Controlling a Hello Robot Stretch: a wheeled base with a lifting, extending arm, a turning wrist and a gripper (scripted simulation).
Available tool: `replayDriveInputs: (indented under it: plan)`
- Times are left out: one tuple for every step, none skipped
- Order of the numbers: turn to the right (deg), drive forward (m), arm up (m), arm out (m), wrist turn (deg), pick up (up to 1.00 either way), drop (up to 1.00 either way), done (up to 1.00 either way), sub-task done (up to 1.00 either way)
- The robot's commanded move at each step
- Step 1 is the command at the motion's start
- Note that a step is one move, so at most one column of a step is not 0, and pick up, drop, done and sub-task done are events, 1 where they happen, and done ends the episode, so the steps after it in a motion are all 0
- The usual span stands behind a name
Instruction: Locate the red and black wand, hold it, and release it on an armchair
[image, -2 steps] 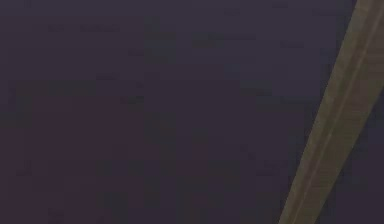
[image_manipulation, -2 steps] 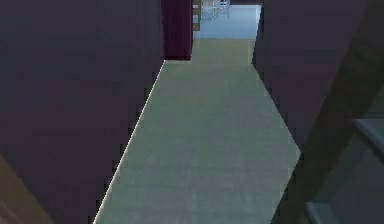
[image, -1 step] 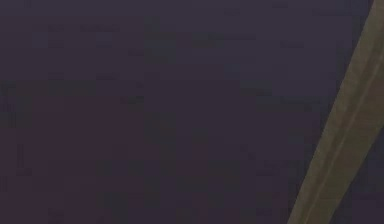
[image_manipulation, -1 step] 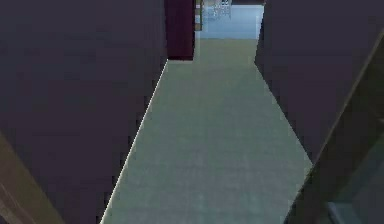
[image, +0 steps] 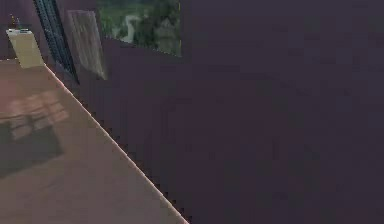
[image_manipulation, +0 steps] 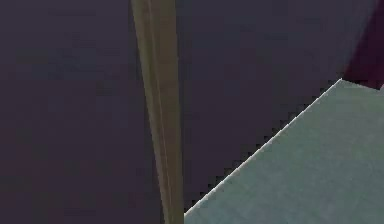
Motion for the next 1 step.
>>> replayDriveInputs:
  plan:
    - [-33.0,0.00,0.00,0.00,0.0,0.00,0.00,0.00,0.00]
